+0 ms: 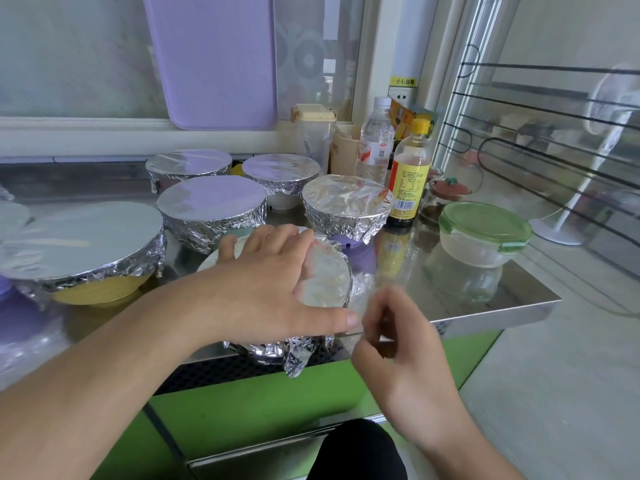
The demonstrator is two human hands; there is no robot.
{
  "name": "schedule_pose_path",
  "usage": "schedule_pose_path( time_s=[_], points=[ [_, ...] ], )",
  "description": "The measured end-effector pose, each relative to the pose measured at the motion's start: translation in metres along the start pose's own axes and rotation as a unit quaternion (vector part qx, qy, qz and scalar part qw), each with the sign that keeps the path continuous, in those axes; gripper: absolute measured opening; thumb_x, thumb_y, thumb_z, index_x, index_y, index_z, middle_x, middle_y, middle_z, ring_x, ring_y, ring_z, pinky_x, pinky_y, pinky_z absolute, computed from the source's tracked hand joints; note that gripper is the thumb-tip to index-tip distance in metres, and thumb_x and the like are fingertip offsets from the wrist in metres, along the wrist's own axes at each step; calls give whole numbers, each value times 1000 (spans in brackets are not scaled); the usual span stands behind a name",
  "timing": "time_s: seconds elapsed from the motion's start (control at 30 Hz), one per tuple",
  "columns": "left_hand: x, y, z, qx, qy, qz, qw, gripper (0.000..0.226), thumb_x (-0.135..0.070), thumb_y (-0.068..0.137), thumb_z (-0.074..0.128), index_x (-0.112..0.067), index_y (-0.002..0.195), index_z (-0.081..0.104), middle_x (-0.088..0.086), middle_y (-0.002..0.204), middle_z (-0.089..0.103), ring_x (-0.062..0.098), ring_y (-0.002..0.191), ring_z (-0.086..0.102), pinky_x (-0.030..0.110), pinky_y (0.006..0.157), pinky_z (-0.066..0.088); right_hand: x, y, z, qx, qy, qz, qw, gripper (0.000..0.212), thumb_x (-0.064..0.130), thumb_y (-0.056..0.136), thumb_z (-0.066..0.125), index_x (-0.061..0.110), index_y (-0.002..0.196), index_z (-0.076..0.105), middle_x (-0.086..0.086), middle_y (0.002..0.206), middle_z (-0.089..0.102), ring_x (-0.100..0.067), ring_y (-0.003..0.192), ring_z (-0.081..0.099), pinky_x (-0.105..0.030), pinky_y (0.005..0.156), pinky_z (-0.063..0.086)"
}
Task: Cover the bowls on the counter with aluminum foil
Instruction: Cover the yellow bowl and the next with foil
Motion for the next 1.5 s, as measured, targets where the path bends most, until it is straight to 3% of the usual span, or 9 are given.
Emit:
schedule_pose_path(
  time_s=[0.17,0.5,0.73,0.83,0.97,1.07,1.23,1.37,1.5],
  points=[
    [-1,1,-1,-11,-3,4,1000,138,-105,52,25,-29,163,-6,-23,158,3,5,153,-8,51,124,-3,24,-8,29,79,-8,2,997,49,37,69,96,36,82,49,20,65,48,-4,61,43,-15,60,38],
    [0,0,0,-6,-3,1,1000,140,-108,52,26,-30,164,-9,-24,161,-1,4,154,-12,54,125,-6,-11,1,28,64,-93,95,989,45,42,71,93,13,80,59,12,58,48,-5,54,41,-23,54,36],
    [0,2,0,-5,2,-11,1000,143,-107,51,28,-29,163,-13,-24,164,-9,6,155,-18,53,125,-6,-4,11,13,64,-91,75,991,121,50,50,103,40,140,22,27,143,27,19,132,28,1,100,30],
    [0,2,-1,-6,2,-17,1000,144,-104,48,29,-29,164,-12,-23,165,-9,5,154,-17,53,126,-6,-11,20,45,133,34,69,988,157,49,47,105,40,163,-1,15,165,33,-4,151,35,-38,122,37],
    [-1,2,0,-4,-1,-13,1000,144,-104,49,29,-27,164,-12,-23,164,-10,2,152,-19,53,125,-8,-8,16,67,158,68,9,985,112,18,73,98,30,159,26,7,122,70,-23,117,67,-58,109,48],
    [0,2,-1,-9,-2,-10,1000,141,-105,52,29,-28,164,-10,-23,163,-7,3,152,-16,53,125,-6,2,10,62,107,-134,-77,982,89,62,86,76,55,158,24,8,165,36,-28,160,19,-56,129,19],
    [-1,2,-1,-10,8,-15,1000,142,-103,48,25,-28,163,-11,-23,163,-6,6,154,-13,53,125,-4,-15,-1,57,163,-342,-42,925,114,85,83,38,24,168,-9,3,171,-32,-13,150,-44,-41,131,-10],
    [0,0,-2,-7,-3,-17,1000,143,-103,50,31,-29,164,-13,-22,166,-9,6,155,-16,54,126,-4,-10,20,15,83,-291,-74,950,65,21,84,60,14,148,52,-8,163,34,-23,159,17,-25,129,14],
    [-1,-2,-5,2,-13,-11,1000,143,-103,51,38,-29,164,-13,-25,165,-9,1,153,-14,51,127,-3,17,51,-39,-115,-160,-68,978,27,-4,91,59,19,101,69,6,96,68,-16,93,63,-18,82,48]
  ],
)
Point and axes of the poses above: each hand's wrist, its own y-axis towards the middle knuckle, its own z-axis out of the palm, x = y × z, the point moved 9 cm from there along y, towards the middle knuckle
